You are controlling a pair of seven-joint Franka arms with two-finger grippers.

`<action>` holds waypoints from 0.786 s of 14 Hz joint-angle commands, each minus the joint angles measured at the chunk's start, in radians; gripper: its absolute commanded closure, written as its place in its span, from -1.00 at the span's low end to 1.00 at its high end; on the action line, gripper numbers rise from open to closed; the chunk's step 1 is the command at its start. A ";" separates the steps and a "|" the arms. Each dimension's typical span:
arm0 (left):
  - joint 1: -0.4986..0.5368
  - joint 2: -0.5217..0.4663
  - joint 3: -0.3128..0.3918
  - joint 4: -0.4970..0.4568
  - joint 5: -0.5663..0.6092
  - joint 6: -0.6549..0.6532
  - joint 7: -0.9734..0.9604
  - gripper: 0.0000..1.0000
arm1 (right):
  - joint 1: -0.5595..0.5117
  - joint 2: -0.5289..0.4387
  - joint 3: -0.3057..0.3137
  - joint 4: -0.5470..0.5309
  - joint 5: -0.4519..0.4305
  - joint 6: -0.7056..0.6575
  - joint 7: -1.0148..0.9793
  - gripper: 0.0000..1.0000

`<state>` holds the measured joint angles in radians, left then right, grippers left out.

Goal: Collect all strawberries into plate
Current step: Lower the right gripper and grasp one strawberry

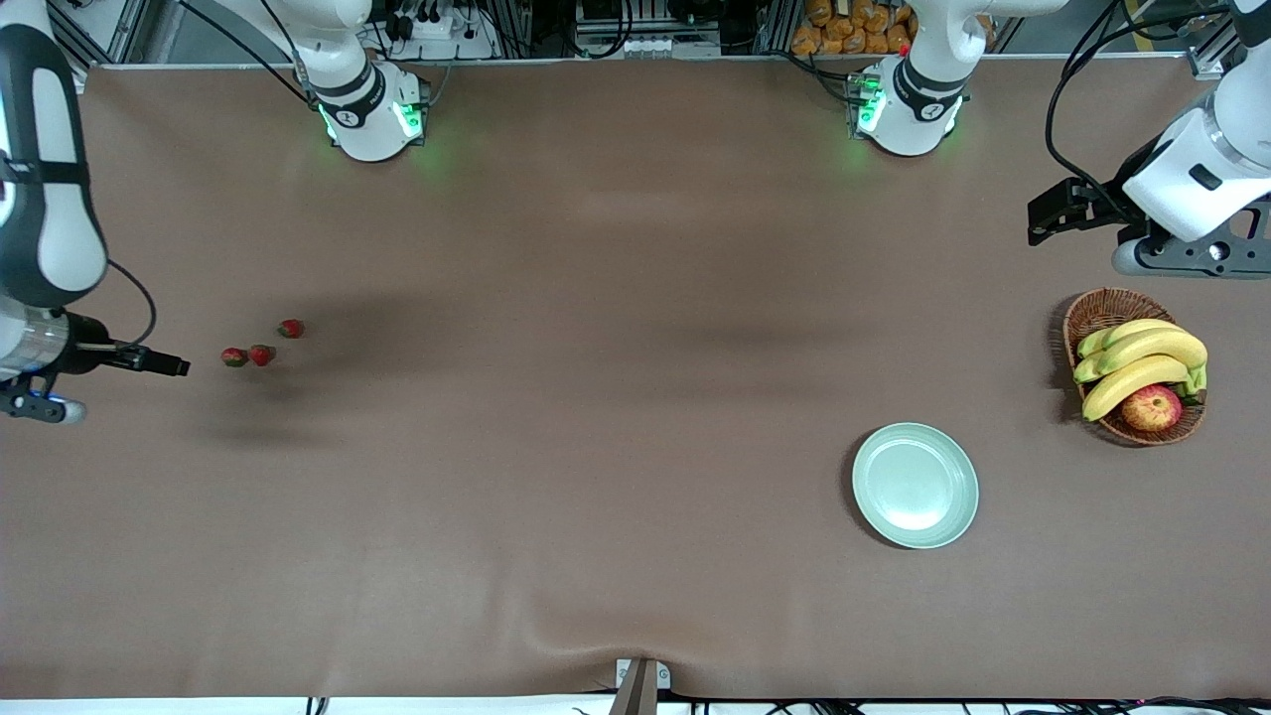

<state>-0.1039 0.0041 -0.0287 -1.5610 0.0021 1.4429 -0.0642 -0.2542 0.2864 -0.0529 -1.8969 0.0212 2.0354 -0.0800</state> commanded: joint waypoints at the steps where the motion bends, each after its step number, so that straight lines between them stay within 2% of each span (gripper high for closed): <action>1: 0.000 -0.003 -0.004 0.002 -0.001 -0.012 -0.012 -1.00 | -0.052 -0.009 0.013 -0.056 -0.012 0.075 -0.082 -1.00; 4: 0.000 -0.003 -0.004 0.001 -0.001 -0.012 -0.012 -1.00 | -0.069 0.022 0.012 -0.070 -0.012 0.089 -0.089 -1.00; 8: 0.000 -0.003 -0.004 -0.002 -0.001 -0.012 -0.012 -1.00 | -0.097 0.045 0.012 -0.169 -0.015 0.247 -0.104 -0.96; 11: 0.000 -0.004 -0.004 -0.002 -0.001 -0.012 -0.012 -1.00 | -0.108 0.071 0.012 -0.198 -0.015 0.308 -0.104 -0.74</action>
<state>-0.1041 0.0042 -0.0289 -1.5655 0.0021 1.4429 -0.0645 -0.3380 0.3501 -0.0542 -2.0774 0.0195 2.3191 -0.1695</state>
